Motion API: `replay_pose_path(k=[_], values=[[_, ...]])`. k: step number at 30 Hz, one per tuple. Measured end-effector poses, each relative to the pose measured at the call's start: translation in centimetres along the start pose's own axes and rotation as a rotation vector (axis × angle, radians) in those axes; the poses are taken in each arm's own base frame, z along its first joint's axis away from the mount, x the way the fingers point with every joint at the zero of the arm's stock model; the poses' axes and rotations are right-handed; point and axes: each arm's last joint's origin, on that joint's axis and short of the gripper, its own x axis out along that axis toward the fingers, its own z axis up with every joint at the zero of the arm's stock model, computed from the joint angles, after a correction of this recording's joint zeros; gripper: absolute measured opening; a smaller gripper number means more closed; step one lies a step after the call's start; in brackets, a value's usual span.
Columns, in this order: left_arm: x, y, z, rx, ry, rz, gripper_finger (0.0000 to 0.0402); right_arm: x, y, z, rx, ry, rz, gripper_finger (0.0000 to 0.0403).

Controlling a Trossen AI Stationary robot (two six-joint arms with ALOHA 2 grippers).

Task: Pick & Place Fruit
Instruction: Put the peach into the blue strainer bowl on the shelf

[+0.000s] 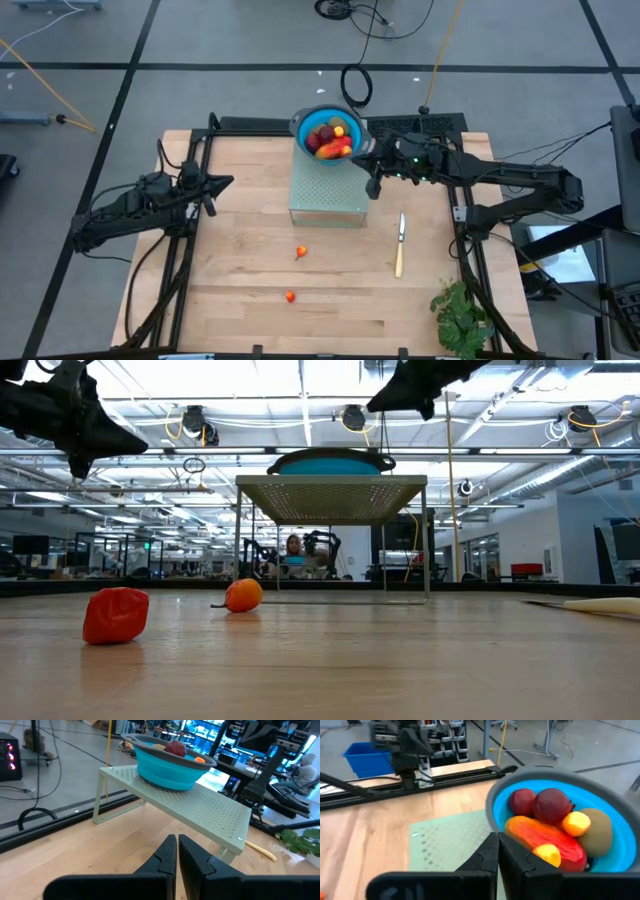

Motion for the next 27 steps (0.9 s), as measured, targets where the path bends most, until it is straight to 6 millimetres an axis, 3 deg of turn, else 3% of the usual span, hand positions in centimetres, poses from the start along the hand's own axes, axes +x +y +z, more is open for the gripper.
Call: replay_pose_path(k=[12, 21, 27], values=[[0.0, -0.1, 0.1, 0.021, 0.001, -0.034, 0.0017, -4.6, 1.8, -0.1, -0.045, -0.027, 0.166, 0.0000], [0.0, -0.4, 0.9, -0.004, -0.085, -0.062, 0.0017, -7.9, 1.7, -4.4, 0.038, -0.075, 0.207, 0.0000], [1.3, -0.9, 1.6, -0.019, -0.104, -0.070, 0.0017, -9.9, 1.0, -7.4, 0.056, -0.149, 0.218, 0.0000]])
